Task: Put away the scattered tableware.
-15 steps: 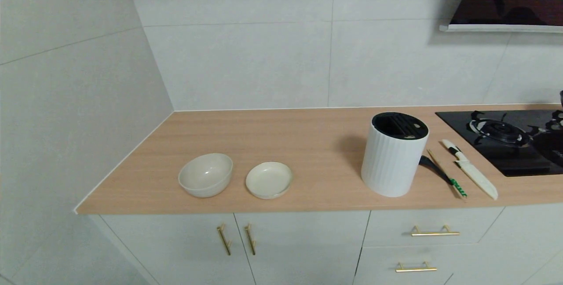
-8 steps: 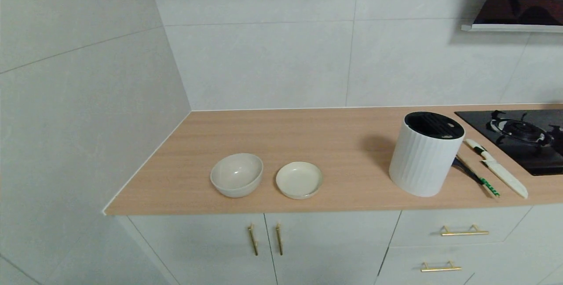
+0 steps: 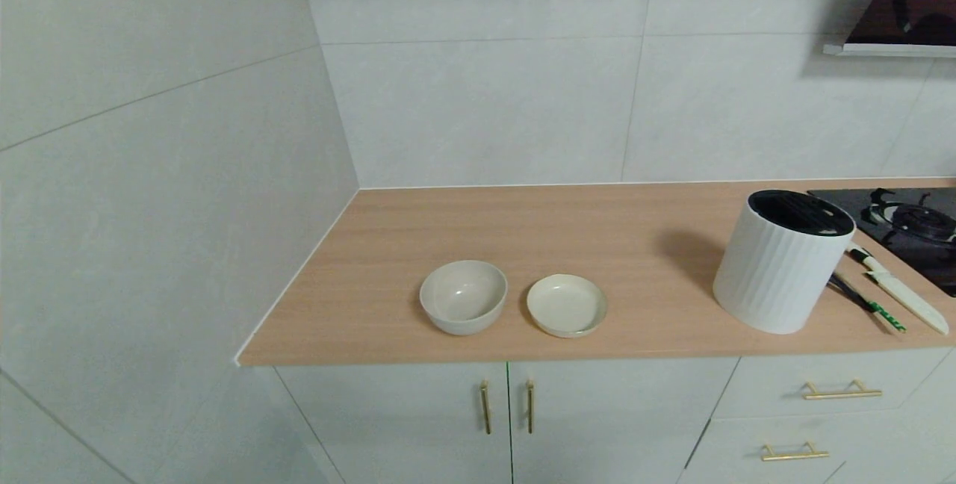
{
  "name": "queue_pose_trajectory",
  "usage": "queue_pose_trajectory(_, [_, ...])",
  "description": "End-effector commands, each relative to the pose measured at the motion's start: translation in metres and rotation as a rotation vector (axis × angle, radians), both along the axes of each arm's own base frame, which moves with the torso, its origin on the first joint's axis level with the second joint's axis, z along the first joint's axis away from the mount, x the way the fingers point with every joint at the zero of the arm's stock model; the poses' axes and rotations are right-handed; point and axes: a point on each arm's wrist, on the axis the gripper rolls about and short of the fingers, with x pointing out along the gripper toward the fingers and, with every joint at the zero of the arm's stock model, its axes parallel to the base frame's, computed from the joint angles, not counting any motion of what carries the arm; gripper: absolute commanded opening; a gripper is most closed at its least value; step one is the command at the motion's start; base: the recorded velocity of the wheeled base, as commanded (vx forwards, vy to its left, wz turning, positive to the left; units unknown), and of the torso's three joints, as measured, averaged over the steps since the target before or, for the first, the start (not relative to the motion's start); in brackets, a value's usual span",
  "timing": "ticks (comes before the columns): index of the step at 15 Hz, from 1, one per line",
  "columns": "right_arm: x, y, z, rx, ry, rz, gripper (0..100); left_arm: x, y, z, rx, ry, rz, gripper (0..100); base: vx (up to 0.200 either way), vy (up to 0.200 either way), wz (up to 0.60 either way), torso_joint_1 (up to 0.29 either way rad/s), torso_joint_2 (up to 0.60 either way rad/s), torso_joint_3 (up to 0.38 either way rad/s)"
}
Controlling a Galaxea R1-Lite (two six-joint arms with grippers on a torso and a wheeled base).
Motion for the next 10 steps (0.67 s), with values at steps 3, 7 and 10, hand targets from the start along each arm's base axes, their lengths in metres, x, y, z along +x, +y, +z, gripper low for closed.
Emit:
queue_pose_trajectory(3, [0.0001,0.0,0.0,-0.001,0.001,0.0,100,0.0,0.0,0.0,0.0,0.0,0.001,100,0.0,0.0,0.0,0.0,0.0,0.0])
queue_pose_trajectory(7, [0.0001,0.0,0.0,-0.001,0.001,0.0,100,0.0,0.0,0.0,0.0,0.0,0.001,100,0.0,0.0,0.0,0.0,0.0,0.0])
queue_pose_trajectory(10, [0.0001,0.0,0.0,-0.001,0.001,0.0,100,0.0,0.0,0.0,0.0,0.0,0.001,100,0.0,0.0,0.0,0.0,0.0,0.0])
